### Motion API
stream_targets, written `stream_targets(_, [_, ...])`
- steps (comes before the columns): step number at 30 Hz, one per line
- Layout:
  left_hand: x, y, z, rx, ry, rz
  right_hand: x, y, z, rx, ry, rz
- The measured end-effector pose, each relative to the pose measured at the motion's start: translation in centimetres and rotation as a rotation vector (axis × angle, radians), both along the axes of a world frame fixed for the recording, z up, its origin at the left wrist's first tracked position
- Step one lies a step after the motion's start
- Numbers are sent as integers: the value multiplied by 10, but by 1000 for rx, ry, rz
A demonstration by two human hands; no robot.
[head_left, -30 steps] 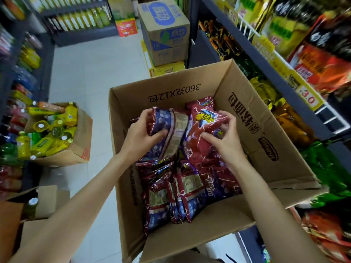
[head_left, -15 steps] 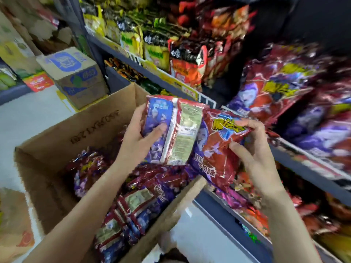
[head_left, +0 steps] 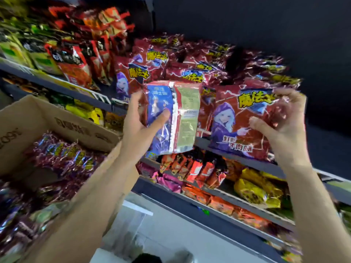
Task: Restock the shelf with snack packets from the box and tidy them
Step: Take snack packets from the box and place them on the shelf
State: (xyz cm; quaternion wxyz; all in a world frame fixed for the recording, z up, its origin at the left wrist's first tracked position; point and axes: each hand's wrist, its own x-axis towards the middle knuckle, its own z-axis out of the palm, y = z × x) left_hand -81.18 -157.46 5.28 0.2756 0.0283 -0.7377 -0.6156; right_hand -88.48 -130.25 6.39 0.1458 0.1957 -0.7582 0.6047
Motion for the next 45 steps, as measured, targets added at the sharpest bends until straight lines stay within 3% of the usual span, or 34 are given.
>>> stream_targets(5, [-23, 57, 8, -26, 100, 59, -52, 28, -8, 123, 144, -234])
stream_targets(8, [-32, 86, 11, -84, 163, 75, -64, 30, -16, 275, 156, -217])
stream_targets(14, [-56, 156, -4, -387, 250, 37, -63, 55, -29, 642, 342, -356])
stream_targets(19, [-75, 186, -21, -601, 185, -3, -39, 77, -23, 321, 81, -92])
stream_targets(26, [-69, 157, -17, -697, 58, -236, -9, 73, -36, 117, -41, -1])
stream_targets(32, [-87, 134, -40, -1115, 190, -75, -9, 49, -37, 304, -27, -92])
stream_targets(36, [-100, 130, -41, -1083, 291, -205, -28, 48, -30, 307, -19, -132])
stream_targets(38, [-97, 114, -41, -1134, 438, -265, -30, 47, -31, 300, -13, -158])
stream_targets(42, [-81, 77, -54, -1278, 689, -99, -28, 43, -38, 250, -42, -205])
stream_targets(45, [-79, 64, -58, -1278, 583, 164, -28, 35, -40, 203, -11, -236])
